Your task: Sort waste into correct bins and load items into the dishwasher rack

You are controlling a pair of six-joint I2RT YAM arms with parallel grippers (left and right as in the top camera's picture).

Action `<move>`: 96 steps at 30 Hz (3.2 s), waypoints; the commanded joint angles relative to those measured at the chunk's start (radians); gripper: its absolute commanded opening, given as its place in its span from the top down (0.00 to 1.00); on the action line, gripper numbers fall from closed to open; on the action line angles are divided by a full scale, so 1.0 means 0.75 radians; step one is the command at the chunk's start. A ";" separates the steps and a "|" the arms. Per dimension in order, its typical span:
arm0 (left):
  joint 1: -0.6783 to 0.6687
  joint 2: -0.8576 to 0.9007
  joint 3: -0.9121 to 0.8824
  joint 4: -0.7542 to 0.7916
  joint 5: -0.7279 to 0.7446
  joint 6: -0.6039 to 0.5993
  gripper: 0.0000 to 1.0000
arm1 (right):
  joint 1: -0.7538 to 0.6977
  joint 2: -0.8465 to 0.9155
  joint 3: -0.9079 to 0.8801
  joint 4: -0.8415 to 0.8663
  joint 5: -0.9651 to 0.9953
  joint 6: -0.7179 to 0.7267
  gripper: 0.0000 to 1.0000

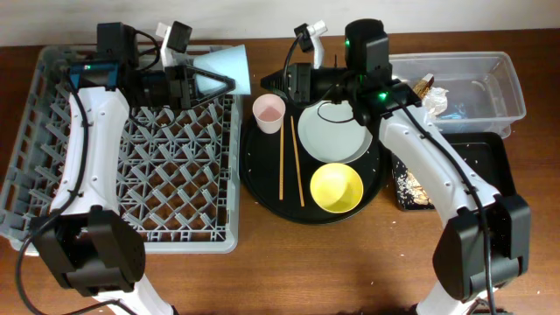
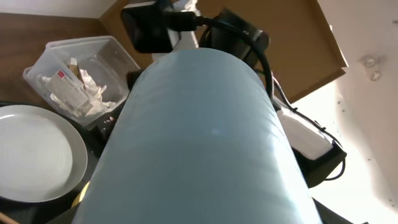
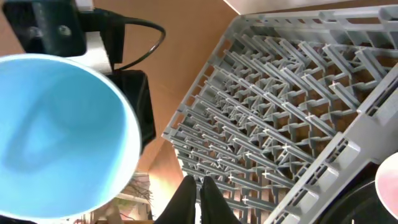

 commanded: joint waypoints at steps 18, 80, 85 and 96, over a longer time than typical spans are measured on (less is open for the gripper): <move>-0.230 -0.218 0.045 -0.764 -1.849 -0.449 0.41 | -0.190 0.011 0.007 -0.826 0.616 -0.355 0.35; 0.019 -0.208 -0.106 0.105 -0.011 -0.008 0.01 | -0.116 0.056 0.291 -0.310 -0.447 -0.172 0.96; 0.017 -0.207 -0.107 0.109 -0.023 -0.008 0.01 | -0.048 0.056 0.291 -0.031 -0.461 0.037 0.96; 0.017 -0.207 -0.107 0.129 0.046 -0.010 0.05 | 0.084 0.109 0.290 0.012 -0.233 0.056 0.96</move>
